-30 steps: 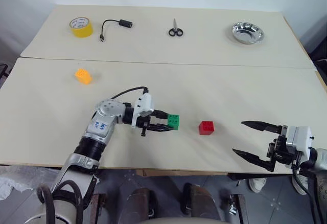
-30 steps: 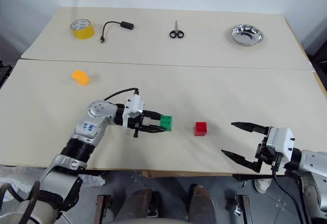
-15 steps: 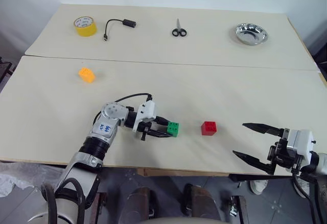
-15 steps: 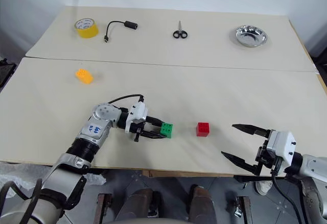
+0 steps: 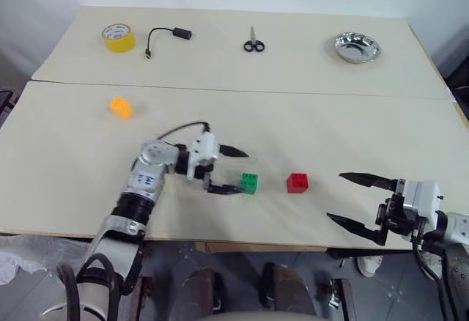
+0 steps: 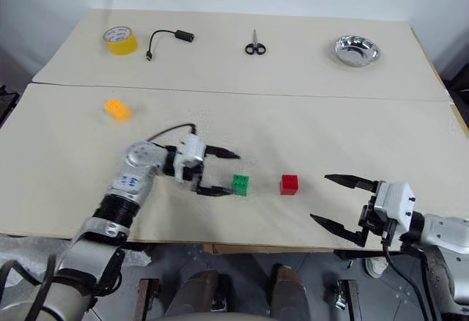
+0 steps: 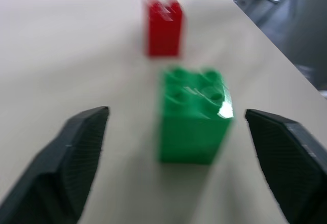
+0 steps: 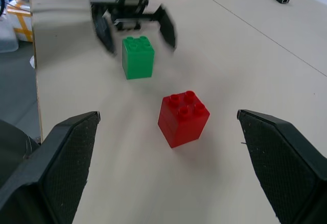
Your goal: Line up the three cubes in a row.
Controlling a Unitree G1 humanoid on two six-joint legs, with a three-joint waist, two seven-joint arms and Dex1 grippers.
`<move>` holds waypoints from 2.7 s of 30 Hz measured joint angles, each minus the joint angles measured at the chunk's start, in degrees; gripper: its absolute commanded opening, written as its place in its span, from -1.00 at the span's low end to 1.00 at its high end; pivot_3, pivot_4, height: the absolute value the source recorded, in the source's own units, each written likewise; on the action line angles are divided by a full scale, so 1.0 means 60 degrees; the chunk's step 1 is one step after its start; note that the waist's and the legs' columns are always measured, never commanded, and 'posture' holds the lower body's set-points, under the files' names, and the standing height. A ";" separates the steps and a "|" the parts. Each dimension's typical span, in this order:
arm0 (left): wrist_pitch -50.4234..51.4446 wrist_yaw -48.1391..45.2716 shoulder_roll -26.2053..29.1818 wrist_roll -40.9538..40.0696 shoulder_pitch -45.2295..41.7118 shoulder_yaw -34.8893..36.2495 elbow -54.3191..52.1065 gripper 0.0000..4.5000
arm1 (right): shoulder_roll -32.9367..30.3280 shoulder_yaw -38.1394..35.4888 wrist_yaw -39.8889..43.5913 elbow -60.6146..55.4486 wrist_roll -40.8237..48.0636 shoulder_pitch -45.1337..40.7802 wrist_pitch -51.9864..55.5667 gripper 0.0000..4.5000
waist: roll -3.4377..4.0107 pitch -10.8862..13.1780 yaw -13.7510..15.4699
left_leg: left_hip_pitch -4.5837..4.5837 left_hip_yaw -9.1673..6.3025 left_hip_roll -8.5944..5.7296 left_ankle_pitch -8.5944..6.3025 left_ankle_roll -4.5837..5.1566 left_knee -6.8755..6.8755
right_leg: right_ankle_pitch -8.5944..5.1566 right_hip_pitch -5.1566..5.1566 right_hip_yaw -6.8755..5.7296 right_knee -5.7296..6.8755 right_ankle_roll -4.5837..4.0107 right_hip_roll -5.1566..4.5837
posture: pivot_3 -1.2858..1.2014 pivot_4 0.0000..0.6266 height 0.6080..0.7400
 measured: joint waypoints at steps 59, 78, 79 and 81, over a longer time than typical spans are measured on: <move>0.0396 0.7497 0.2323 0.1143 -0.2260 0.3567 0.7520 0.47 | 0.1380 0.2068 -0.2123 -0.0660 -0.0690 -0.2157 0.1153 1.00 | -0.0075 -0.0022 -0.0170 | 0.0002 0.0008 -0.0054 -0.0006 -0.0012 -0.0035 | -0.0003 -0.0011 -0.0077 -0.0003 -0.0006 -0.0006 | 0.03 -0.52 1.00; -0.1412 -0.1586 0.3090 0.0402 -0.0744 0.1742 0.4044 -0.35 | 0.0813 0.1262 -0.2029 -0.0888 -0.0354 -0.1270 0.1153 1.00 | -0.0076 -0.0023 -0.0183 | 0.0002 0.0024 -0.0045 -0.0006 -0.0012 -0.0033 | -0.0004 -0.0017 -0.0064 -0.0004 -0.0007 -0.0006 | 0.03 -0.52 1.00; -0.1489 -0.1587 0.3129 0.0206 -0.0422 0.1297 0.3523 -0.35 | 0.0730 0.1144 -0.1926 -0.0925 -0.0283 -0.1105 0.1151 1.00 | -0.0076 -0.0023 -0.0183 | 0.0005 0.0024 -0.0033 -0.0006 -0.0012 -0.0032 | -0.0004 -0.0017 -0.0060 -0.0002 -0.0007 -0.0006 | 0.03 -0.52 1.00; -0.1589 -0.1588 0.3177 -0.0079 -0.0068 0.0711 0.3005 -0.35 | 0.0589 0.0953 -0.1689 -0.0927 -0.0200 -0.0854 0.1147 1.00 | -0.0076 -0.0022 -0.0168 | 0.0002 0.0022 -0.0024 -0.0006 -0.0012 -0.0026 | -0.0004 -0.0017 -0.0056 0.0001 -0.0007 -0.0007 | 0.03 -0.52 1.00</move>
